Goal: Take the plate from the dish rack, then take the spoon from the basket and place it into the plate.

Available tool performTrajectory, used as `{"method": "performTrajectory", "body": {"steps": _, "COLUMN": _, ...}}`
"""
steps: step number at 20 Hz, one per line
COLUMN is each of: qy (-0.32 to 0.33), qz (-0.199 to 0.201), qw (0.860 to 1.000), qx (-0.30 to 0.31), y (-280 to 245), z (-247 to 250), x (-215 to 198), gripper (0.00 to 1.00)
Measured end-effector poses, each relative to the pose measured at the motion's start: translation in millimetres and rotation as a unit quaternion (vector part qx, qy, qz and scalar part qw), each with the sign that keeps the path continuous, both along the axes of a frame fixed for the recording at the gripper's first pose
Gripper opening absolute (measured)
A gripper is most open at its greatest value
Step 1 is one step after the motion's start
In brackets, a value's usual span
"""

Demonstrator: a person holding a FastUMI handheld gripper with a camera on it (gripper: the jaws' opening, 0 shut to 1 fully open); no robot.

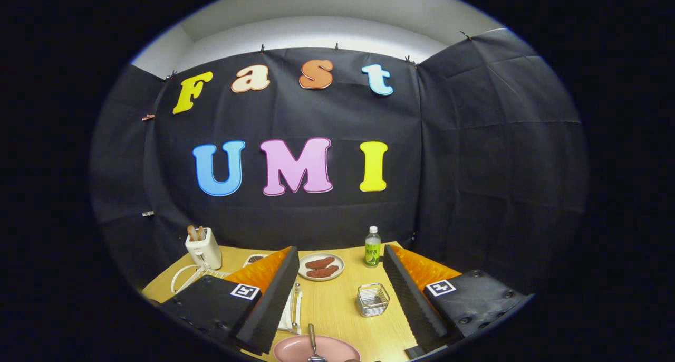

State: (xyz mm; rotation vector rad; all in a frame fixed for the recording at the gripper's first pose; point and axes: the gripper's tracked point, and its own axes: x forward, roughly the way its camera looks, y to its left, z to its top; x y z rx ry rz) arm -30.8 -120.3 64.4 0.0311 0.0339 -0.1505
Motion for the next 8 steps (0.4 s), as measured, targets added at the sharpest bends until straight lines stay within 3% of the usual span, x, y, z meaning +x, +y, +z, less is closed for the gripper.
{"method": "performTrajectory", "body": {"steps": 3, "qy": -0.005, "qz": -0.003, "qw": 1.000, "qx": -0.019, "y": -8, "z": 6, "x": 0, "gripper": 0.98}}
{"method": "performTrajectory", "body": {"steps": 8, "qy": 0.002, "qz": 0.003, "qw": 1.000, "qx": 0.015, "y": 1, "z": 0, "x": 9, "gripper": 0.98}}
